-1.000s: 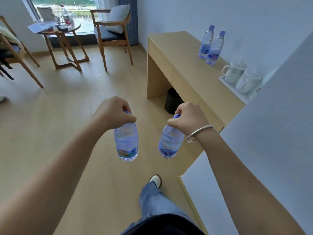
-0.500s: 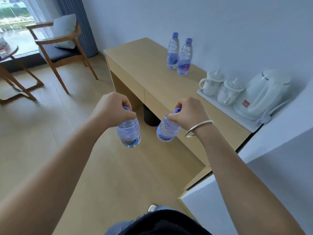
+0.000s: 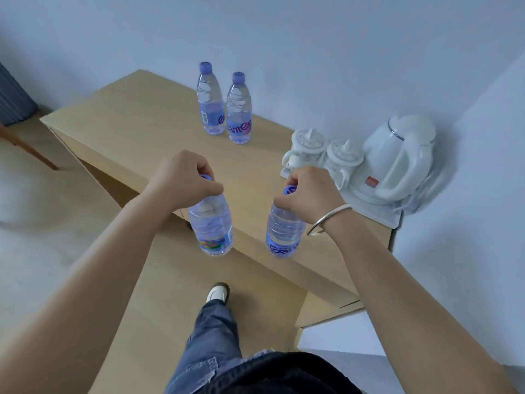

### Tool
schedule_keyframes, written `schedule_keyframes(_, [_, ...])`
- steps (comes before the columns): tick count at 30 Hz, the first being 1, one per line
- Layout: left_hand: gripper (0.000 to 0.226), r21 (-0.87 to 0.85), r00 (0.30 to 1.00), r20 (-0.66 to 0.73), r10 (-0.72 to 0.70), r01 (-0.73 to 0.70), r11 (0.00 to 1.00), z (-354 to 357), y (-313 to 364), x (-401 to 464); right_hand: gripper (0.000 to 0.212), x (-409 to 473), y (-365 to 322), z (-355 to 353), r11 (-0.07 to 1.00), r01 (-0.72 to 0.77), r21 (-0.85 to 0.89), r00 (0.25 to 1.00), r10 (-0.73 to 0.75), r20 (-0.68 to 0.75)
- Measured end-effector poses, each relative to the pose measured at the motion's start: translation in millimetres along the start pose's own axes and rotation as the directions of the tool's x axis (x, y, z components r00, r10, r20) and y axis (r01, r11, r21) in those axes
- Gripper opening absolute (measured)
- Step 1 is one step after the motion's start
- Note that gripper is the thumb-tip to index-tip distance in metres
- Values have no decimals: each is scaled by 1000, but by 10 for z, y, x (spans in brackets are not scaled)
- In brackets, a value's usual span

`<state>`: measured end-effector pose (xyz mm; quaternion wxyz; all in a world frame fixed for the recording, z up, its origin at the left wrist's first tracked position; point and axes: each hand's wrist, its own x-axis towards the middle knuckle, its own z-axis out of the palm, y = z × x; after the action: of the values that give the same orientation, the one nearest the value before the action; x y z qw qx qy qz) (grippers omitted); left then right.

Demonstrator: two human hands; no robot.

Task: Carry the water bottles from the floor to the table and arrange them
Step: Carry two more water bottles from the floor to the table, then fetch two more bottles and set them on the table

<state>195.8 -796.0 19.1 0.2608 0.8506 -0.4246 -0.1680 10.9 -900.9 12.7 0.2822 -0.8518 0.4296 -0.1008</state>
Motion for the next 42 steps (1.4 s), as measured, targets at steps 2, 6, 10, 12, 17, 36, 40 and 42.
schedule_keyframes(2, [6, 6, 998, 24, 57, -57, 998, -52, -33, 356, 19, 262, -76, 31, 1000, -23, -1, 999, 23, -42])
schedule_keyframes(6, [5, 33, 981, 115, 159, -164, 986, -180, -92, 1131, 12, 808, -272, 100, 995, -94, 43, 988, 98, -118])
schedule_keyframes(10, [4, 77, 954, 159, 254, -269, 960, -271, -183, 1809, 8, 1350, -522, 178, 990, -132, 38, 980, 136, -143])
schedule_keyframes(12, [4, 104, 940, 185, 285, -307, 946, -291, -230, 2083, 12, 1591, -620, 218, 990, -140, 25, 975, 142, -171])
schedule_keyframes(17, [4, 119, 923, 237, 304, -338, 934, -263, -311, 2578, 17, 2032, -754, 292, 984, -171, 42, 968, 176, -181])
schedule_keyframes(36, [27, 419, 662, 463, 589, -749, 513, -168, 487, 2259, 35, 1622, -459, 448, 921, -287, 264, 943, 320, -91])
schedule_keyframes(40, [39, 337, 615, 473, 631, -788, 516, -127, 813, 1863, 18, 877, -103, 264, 827, -420, 374, 823, 521, -226])
schedule_keyframes(42, [34, 276, 546, 508, 666, -836, 474, -74, 917, 1656, 14, 460, 7, 207, 788, -445, 426, 756, 585, -293])
